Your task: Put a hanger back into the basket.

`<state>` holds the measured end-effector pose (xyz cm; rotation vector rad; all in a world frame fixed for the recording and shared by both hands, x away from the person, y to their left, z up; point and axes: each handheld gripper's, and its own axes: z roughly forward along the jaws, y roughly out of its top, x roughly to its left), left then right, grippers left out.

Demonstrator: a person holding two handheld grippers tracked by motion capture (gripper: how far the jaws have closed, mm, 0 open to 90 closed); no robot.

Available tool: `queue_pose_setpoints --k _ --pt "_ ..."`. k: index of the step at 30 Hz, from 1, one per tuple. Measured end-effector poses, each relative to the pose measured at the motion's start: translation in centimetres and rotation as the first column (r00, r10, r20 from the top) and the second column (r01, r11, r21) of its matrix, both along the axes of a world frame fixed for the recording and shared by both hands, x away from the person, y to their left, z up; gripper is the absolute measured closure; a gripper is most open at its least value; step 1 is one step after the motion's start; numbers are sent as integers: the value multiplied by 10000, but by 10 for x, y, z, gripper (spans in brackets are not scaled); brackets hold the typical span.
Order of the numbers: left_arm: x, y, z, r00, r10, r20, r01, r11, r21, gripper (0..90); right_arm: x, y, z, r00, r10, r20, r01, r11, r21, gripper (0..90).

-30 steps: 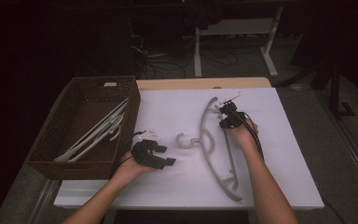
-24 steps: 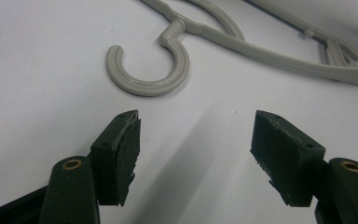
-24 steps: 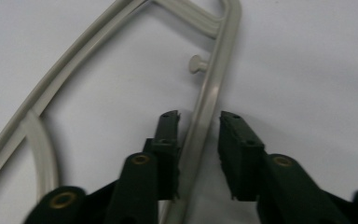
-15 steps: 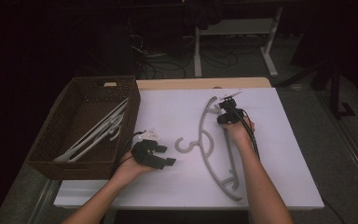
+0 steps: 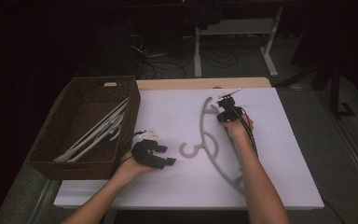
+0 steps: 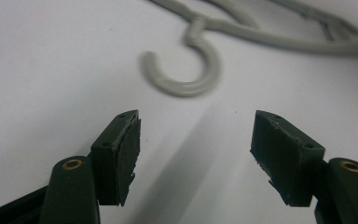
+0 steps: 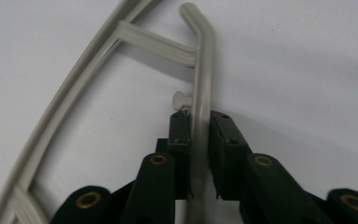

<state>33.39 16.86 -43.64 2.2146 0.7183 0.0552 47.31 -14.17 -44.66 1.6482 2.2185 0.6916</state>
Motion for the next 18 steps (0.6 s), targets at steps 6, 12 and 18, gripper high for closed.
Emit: queue_pose_setpoints --k 6,12,18 --pt "0 0 0 10000 4 -16 -4 10000 -8 324 4 13 1 9958 917 31 -916 9957 -120 802" --pt "0 0 0 10000 -24 11 24 10000 -10 324 7 46 1 9737 2279 85 -2277 9736 -134 802" --pt "0 0 0 10000 -41 11 41 10000 -16 324 6 82 3 9399 3410 156 -3407 9400 -209 802"
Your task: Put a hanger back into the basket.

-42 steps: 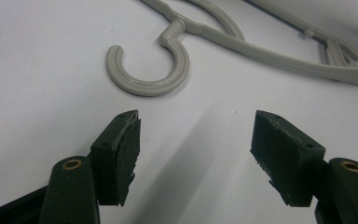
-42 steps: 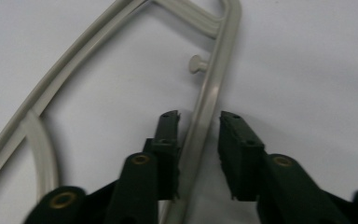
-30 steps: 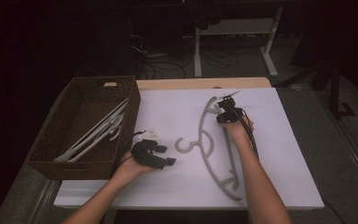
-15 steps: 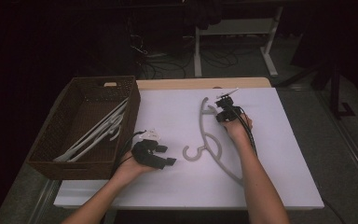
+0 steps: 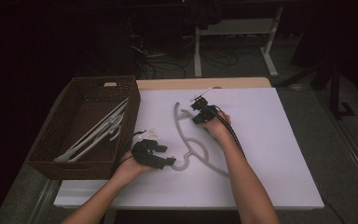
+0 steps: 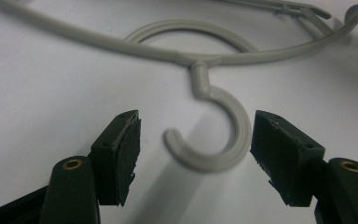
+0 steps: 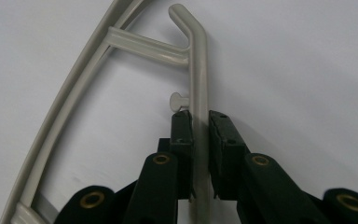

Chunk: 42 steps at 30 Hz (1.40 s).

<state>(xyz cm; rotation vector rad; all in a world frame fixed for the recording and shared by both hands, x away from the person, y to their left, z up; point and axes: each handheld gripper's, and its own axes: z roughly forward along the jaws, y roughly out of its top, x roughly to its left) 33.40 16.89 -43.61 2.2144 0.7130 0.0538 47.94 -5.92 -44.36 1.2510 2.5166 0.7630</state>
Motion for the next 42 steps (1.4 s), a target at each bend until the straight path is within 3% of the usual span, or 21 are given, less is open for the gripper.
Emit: queue_pose_setpoints --k 7,10,14,17,20,23,24,32,42 --pt "0 0 0 10000 -31 8 31 10000 31 326 -2 34 -1 9932 1155 -137 -1154 9932 134 801" --pt "-1 0 0 10000 8 4 -8 10000 -9 326 -4 37 0 9924 1225 -67 -1224 9924 149 787" --pt "0 1 0 10000 11 7 -11 10000 -33 326 -12 25 10 9927 1206 49 -1207 9913 530 761" --pt "0 1 0 10000 9 2 -9 10000 3 326 -26 10 20 9924 1227 126 -1232 9903 643 806" --pt "0 1 0 10000 28 13 -28 10000 14 326 -43 -5 27 9935 1127 128 -1132 9923 498 882" --pt "0 1 0 10000 39 13 -39 10000 -4 326 -55 -16 30 9931 1168 128 -1173 9917 528 892" --pt "0 1 0 10000 42 8 -42 10000 -12 326 -68 -26 31 9926 1207 138 -1212 9916 461 893" --pt "1 1 0 10000 43 -65 -43 10000 -61 325 -111 -61 29 9882 1530 20 -1529 9867 553 893" --pt "1 1 0 10000 57 -75 -58 10000 -67 325 -154 -90 18 9906 1357 -197 -1347 9900 427 893"
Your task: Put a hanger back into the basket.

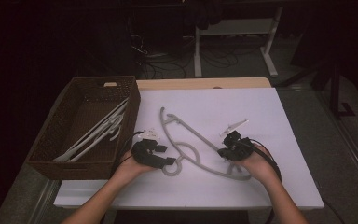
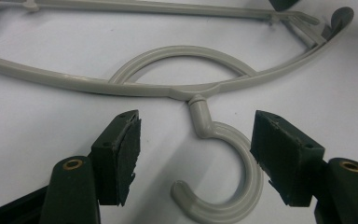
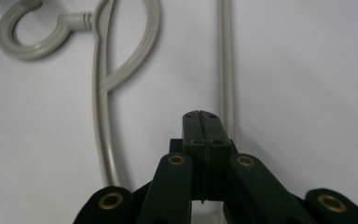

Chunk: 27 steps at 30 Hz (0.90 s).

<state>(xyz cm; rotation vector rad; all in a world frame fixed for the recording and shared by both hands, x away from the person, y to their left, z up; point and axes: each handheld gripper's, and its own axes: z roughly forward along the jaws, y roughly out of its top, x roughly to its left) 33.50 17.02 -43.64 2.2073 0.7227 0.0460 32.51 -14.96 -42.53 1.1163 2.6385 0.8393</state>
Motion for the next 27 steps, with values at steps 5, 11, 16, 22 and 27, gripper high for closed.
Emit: queue_pose_setpoints --k 5,11,16,22,27 --pt "0 0 0 10000 17 13 -17 10000 6 325 -14 -7 -9 9997 -122 -233 115 9995 -290 894" --pt "0 0 0 10000 21 13 -21 10000 20 325 -17 -9 -14 9994 -300 -184 283 9958 -867 894" --pt "0 0 0 10000 20 3 -20 10000 26 325 -8 -13 -14 9984 -564 43 564 9898 -1307 895" --pt "0 0 0 10000 8 7 -8 10000 41 325 11 -23 -13 9938 -1080 264 1110 9789 -1718 894" --pt "0 0 0 10000 8 8 -8 10000 37 325 33 -33 -13 9860 -1616 414 1665 9682 -1869 894"
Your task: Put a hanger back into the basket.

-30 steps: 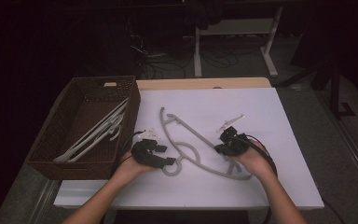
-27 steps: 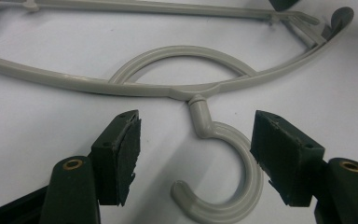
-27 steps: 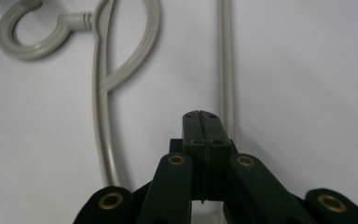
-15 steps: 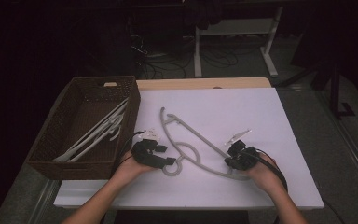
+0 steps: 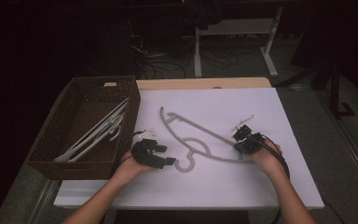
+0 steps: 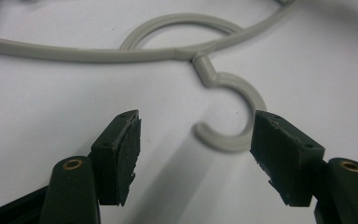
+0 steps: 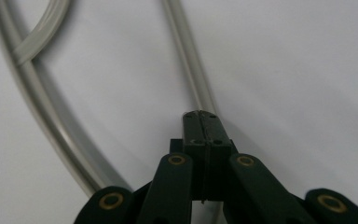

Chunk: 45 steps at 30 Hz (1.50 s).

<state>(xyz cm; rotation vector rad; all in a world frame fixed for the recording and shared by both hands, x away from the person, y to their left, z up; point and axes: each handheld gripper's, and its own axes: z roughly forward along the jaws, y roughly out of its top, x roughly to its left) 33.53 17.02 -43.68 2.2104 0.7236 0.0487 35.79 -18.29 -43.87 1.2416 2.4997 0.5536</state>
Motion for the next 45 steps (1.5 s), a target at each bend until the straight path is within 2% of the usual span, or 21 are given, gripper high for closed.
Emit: queue_pose_setpoints --k 4,7,9,11,15,18,23,24,26,29,31,33,36,39,40,43,45 --pt "0 0 0 10000 -6 1 6 10000 -4 325 16 -7 -2 9992 -396 99 396 9992 6 895" --pt "0 0 1 10000 -12 17 12 10000 -28 325 22 -12 0 9982 -592 133 588 9979 259 894" --pt "0 0 0 10000 -17 3 17 10000 -22 325 21 -13 6 9981 -552 281 524 9943 927 893" --pt "0 0 0 10000 -23 -3 23 10000 -7 325 19 -6 13 9990 -208 386 148 9884 1511 866" --pt "0 0 1 10000 -27 17 27 10000 -8 325 19 21 21 9959 748 515 -862 9568 2777 791" --pt "0 0 1 10000 -31 14 31 10000 -10 325 23 46 22 9887 1417 482 -1496 9337 3254 757" --pt "-1 0 0 10000 -55 19 55 10000 -17 326 31 85 15 9751 2181 409 -2191 9164 3349 729" --pt "-1 0 0 10000 -61 25 61 10000 -19 325 33 91 13 9725 2296 383 -2292 9156 3304 722" --pt "-1 0 1 10000 -61 32 62 10000 -28 325 37 103 7 9693 2433 356 -2427 9236 2969 719" --pt "-1 0 1 10000 -67 24 67 10000 -29 325 43 114 -1 9685 2478 253 -2445 9265 2860 724" --pt "-1 0 1 10000 -68 25 68 10000 -38 326 45 119 -6 9649 2624 110 -2549 9257 2793 725" --pt "-1 0 1 10000 -74 21 74 10000 -35 325 46 122 -11 9638 2665 -7 -2572 9306 2605 740" --pt "-1 -1 0 10000 -84 27 84 10000 -9 325 46 122 -11 9633 2683 41 -2601 9301 2595 805" --pt "-1 -1 0 9999 -99 21 99 10000 -3 325 45 122 -12 9608 2771 135 -2713 9282 2545 814" --pt "-1 -1 0 9999 -98 26 98 9999 -21 326 44 121 -12 9588 2839 103 -2769 9258 2572 814" --pt "-1 -1 1 10000 -84 35 84 10000 -26 325 40 122 -11 9452 3266 21 -3160 9130 2581 815" --pt "-1 0 1 10000 -59 48 59 10000 -61 325 35 122 -11 9295 3688 -23 -3557 8980 2589 814"
